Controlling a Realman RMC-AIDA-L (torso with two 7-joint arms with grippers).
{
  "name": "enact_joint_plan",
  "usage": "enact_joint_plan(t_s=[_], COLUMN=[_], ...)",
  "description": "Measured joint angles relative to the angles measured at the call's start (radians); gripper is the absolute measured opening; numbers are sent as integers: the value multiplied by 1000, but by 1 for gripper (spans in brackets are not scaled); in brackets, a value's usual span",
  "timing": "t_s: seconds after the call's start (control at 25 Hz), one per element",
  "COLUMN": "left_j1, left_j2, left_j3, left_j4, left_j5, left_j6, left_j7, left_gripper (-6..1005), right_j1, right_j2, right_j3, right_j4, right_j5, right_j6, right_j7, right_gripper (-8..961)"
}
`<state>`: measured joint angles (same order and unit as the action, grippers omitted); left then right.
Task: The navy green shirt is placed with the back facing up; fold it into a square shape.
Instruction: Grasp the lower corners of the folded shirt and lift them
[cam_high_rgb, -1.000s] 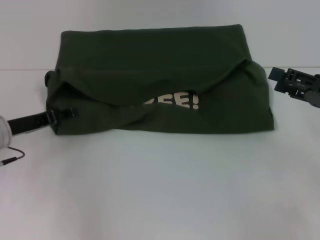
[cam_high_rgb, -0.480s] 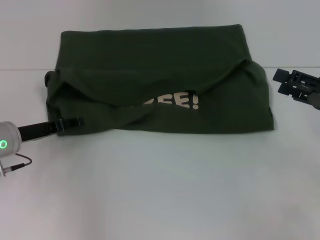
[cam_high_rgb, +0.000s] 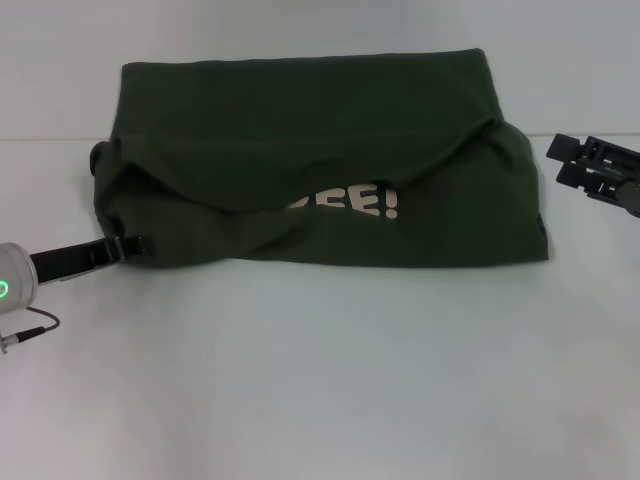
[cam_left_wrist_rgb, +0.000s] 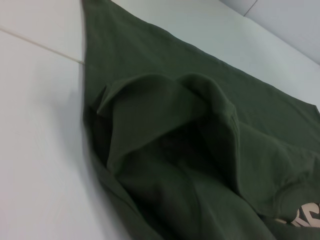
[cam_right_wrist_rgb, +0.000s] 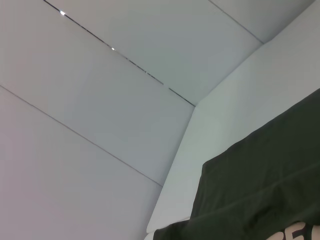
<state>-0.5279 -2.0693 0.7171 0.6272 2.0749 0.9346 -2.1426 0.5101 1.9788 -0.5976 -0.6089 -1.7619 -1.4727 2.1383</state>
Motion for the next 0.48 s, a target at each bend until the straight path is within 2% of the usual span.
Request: enact_joint_plan(t_s=[0.2, 0.28, 0.4, 0.48], left_j1=[1, 1, -6, -19], left_j2=[5, 7, 12, 23], left_j3=[-4, -5, -7, -5], left_j4=[3, 13, 46, 71], left_j5=[-4, -6, -7, -4], left_j6=[13, 31, 65, 91], left_j7=[0, -3, -38, -87], left_gripper=[295, 209, 81, 78], right_j1=[4, 9, 33, 61], right_j2=[-4, -10, -31, -56], right_j3=[-7, -9, -11, -12], right_j4=[0, 0, -6, -12], right_j5=[-3, -18, -94, -182], right_j6=[3, 6, 17, 34], right_j7=[4, 14, 68, 138], right_gripper=[751, 749, 745, 742])
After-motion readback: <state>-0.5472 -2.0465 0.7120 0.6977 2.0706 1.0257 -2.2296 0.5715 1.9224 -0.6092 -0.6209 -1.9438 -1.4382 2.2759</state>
